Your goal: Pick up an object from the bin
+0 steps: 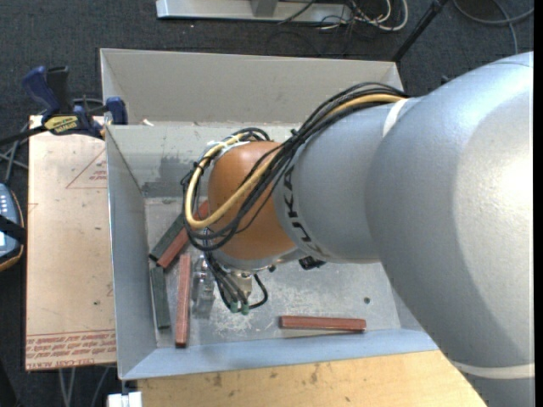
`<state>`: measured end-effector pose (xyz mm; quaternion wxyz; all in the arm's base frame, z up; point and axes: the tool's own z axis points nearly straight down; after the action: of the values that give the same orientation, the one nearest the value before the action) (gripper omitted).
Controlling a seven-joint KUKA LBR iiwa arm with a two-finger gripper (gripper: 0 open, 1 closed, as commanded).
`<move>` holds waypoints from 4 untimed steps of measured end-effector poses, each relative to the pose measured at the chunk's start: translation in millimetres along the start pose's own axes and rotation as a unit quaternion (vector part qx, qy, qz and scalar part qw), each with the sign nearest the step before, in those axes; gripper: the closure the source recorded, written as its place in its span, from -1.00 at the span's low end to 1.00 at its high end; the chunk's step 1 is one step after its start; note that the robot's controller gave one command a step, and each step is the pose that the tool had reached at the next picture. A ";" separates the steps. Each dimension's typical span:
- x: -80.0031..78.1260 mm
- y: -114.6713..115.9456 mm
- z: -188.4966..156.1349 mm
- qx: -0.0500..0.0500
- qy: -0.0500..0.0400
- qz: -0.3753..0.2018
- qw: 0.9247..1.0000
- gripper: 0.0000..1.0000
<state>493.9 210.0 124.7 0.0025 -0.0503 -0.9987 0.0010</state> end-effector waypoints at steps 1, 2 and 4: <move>-25.9 -49.2 -16.3 -0.002 -0.004 -0.008 1.000 1.00; -28.1 -54.8 -22.9 -0.002 -0.003 0.019 1.000 -1.00; -20.2 -77.6 -1.1 -0.003 -0.003 -0.034 0.999 -1.00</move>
Offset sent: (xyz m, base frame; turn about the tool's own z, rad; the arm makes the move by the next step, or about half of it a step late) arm 0.0212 -0.0294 0.0292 0.0771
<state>506.2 130.8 125.8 -0.0008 -0.0167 -0.9999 -0.0016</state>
